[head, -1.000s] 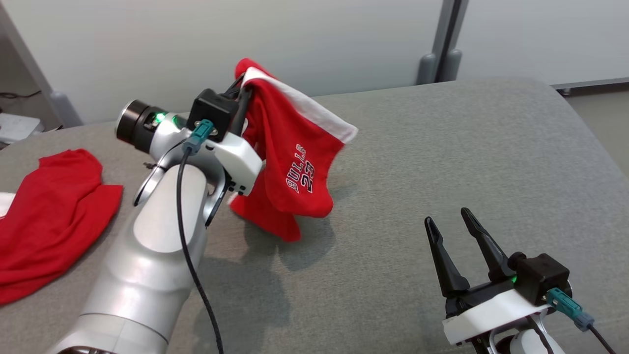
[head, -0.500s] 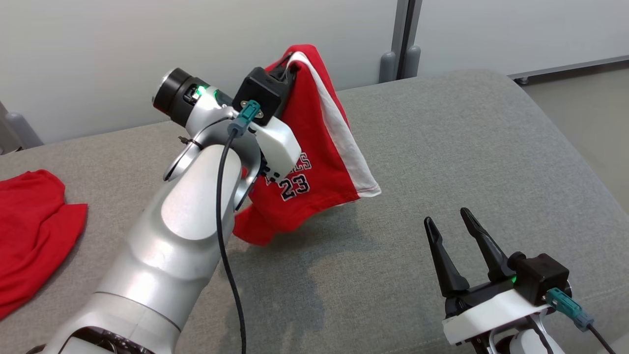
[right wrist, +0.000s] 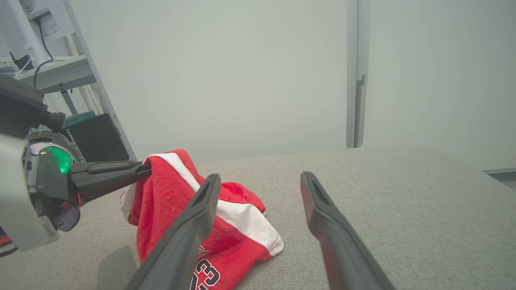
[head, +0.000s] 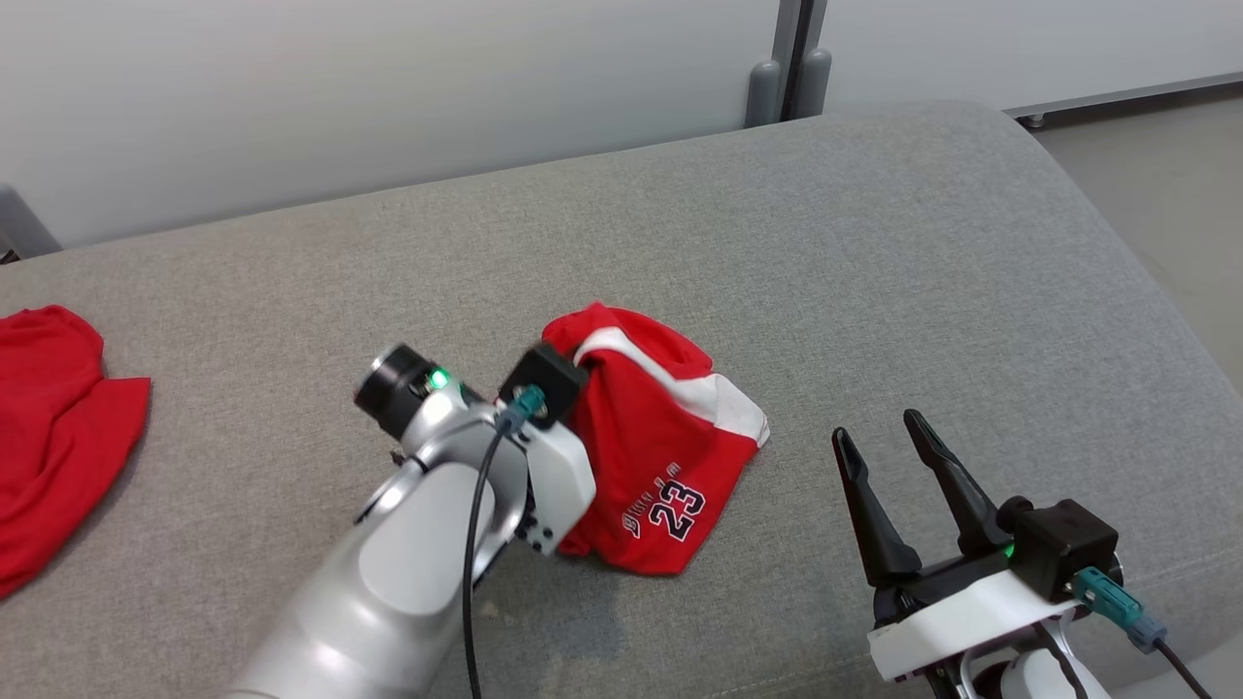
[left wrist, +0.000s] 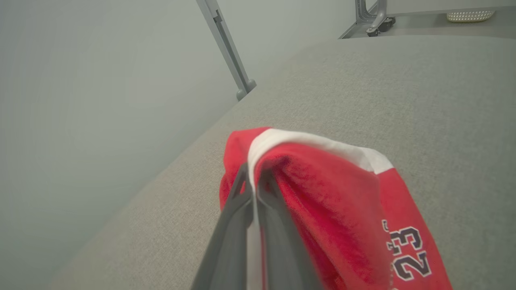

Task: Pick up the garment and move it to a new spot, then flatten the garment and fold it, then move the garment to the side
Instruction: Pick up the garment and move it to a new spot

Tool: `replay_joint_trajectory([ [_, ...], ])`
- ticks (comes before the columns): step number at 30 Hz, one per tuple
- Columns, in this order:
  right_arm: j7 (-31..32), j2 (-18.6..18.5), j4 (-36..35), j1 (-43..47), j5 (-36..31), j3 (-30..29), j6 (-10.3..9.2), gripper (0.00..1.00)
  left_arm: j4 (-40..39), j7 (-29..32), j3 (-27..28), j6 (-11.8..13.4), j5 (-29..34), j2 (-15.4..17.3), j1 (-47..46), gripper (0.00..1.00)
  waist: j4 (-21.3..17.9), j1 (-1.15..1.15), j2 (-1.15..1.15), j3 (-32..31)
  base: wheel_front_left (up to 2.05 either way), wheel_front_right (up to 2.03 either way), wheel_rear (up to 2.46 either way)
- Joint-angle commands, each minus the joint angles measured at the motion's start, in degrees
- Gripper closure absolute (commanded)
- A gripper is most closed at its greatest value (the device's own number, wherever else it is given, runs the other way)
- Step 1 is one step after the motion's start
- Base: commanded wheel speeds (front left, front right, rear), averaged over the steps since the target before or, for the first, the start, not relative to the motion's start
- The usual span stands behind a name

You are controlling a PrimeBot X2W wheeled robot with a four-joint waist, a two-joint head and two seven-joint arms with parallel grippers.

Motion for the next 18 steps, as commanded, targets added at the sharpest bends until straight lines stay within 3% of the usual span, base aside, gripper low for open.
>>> replay_joint_trajectory([
  [1, -0.8, 0.3, -1.0, -1.9, 0.2, 1.6, 0.25, 0.00, -1.0, 0.1, -0.9, -0.4, -2.1, 1.4, 0.0, 1.00, -0.1, 0.00, 0.00, 0.4, 0.00, 0.00, 0.00],
  [9, -0.8, 0.5, -0.4, -2.1, 0.4, 2.4, 0.25, 0.00, -1.9, -0.7, -9.3, 0.1, -7.6, 1.4, 2.6, 0.98, -0.4, 0.00, 0.00, 0.7, 0.00, 0.00, 0.00],
  [10, -0.8, 0.6, -0.3, -2.1, 0.4, 2.4, 0.25, 0.00, -1.9, -0.8, -10.0, 0.4, -8.4, 1.4, 2.7, 0.88, -0.4, 0.00, 0.00, 0.7, 0.00, 0.00, 0.00],
  [11, -0.8, 0.6, -0.3, -2.0, 0.4, 2.4, 0.25, 0.00, -2.0, -1.0, -10.6, 0.6, -9.3, 1.4, 2.8, 0.69, -0.4, 0.00, 0.00, 0.7, 0.00, 0.00, 0.00],
  [12, -0.8, 0.6, -0.3, -2.0, 0.4, 2.4, 0.25, 0.00, -2.0, -1.0, -10.6, 0.6, -9.3, 1.4, 2.8, 0.69, -0.4, 0.00, 0.00, 0.7, 0.00, 0.00, 0.00],
  [14, -0.8, 0.6, -0.2, -1.9, 0.4, 2.2, 0.25, 0.00, -2.2, -1.3, -11.8, 1.1, -10.5, 1.4, 2.8, 0.00, -0.2, 0.00, 0.00, 0.7, 0.00, 0.00, 0.00],
  [18, -0.8, 0.6, -0.2, -1.5, 0.2, 1.6, 0.25, 0.00, -3.1, -2.8, -12.4, 2.3, -13.3, 1.4, 2.8, 0.00, 0.7, 0.00, 0.00, 0.5, 0.00, 0.00, 0.00],
])
